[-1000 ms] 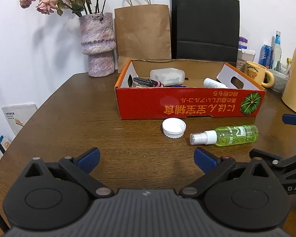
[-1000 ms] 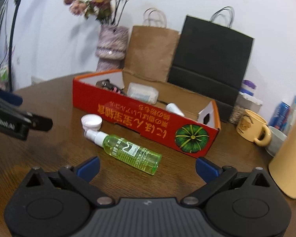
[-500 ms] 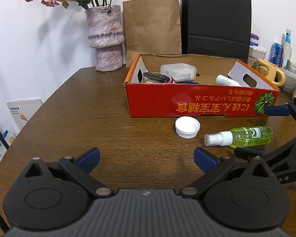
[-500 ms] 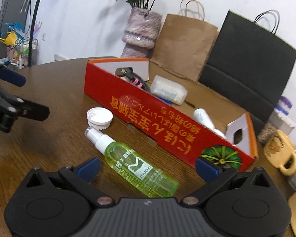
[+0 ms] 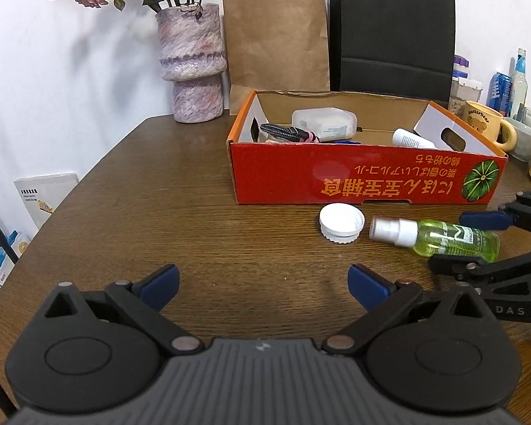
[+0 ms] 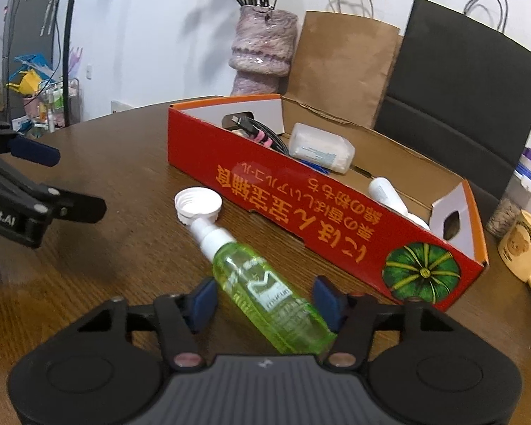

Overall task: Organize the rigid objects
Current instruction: 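Grasp the green spray bottle upright with the right tool, then grasp the white round cap with the left tool while the right tool holds the spray bottle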

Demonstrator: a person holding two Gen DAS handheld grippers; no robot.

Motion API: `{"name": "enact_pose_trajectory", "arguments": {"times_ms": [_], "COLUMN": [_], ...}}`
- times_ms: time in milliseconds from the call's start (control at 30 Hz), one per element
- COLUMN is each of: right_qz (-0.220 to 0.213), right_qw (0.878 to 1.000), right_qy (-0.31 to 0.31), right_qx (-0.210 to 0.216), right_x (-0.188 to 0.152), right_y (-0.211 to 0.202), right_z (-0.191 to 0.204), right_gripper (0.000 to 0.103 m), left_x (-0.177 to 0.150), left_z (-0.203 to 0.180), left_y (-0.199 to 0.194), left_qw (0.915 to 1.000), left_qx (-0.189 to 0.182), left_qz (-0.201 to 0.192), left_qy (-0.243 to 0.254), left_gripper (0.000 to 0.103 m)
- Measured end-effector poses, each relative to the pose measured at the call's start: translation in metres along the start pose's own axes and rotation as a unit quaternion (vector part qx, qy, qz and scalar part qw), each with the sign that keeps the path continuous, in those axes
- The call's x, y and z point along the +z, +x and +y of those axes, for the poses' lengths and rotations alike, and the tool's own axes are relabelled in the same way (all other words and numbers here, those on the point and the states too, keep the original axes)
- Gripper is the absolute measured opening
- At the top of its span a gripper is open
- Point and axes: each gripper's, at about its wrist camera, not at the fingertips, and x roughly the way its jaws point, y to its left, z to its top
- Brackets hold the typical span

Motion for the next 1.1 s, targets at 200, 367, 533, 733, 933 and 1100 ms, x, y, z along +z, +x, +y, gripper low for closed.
{"name": "enact_pose_trajectory", "arguments": {"times_ms": [200,367,533,733,933,1100], "right_qz": [0.004,0.005,0.003,-0.006,-0.021,-0.028], "right_qw": [0.999,0.998,0.995,0.989,0.984,0.982], "right_qy": [0.031,0.061,0.1,0.145,0.173,0.186], "right_qx": [0.008,-0.006,-0.017,-0.021,-0.029,-0.035], "right_x": [-0.009,-0.013,-0.019,-0.026,-0.03,-0.034], "right_y": [-0.008,-0.015,-0.022,-0.029,-0.038,-0.045], "right_z": [-0.001,0.003,0.005,0.001,-0.001,-0.001], "right_gripper": [0.031,0.031,0.03,0.03,0.03,0.03], "left_x": [-0.001,-0.002,-0.003,-0.004,-0.004,-0.004], "left_z": [-0.001,-0.001,-0.001,-0.002,-0.002,-0.003], "left_y": [0.001,0.001,0.0,-0.004,-0.005,-0.003], "left_qw": [1.0,1.0,1.0,1.0,1.0,1.0], "left_qx": [0.002,0.003,0.002,0.001,0.0,-0.002], "left_qz": [0.003,0.003,0.003,0.0,-0.003,-0.002], "left_qy": [0.002,0.003,0.004,0.006,0.005,0.003], "left_gripper": [0.103,0.103,0.103,0.103,0.103,0.103]}}
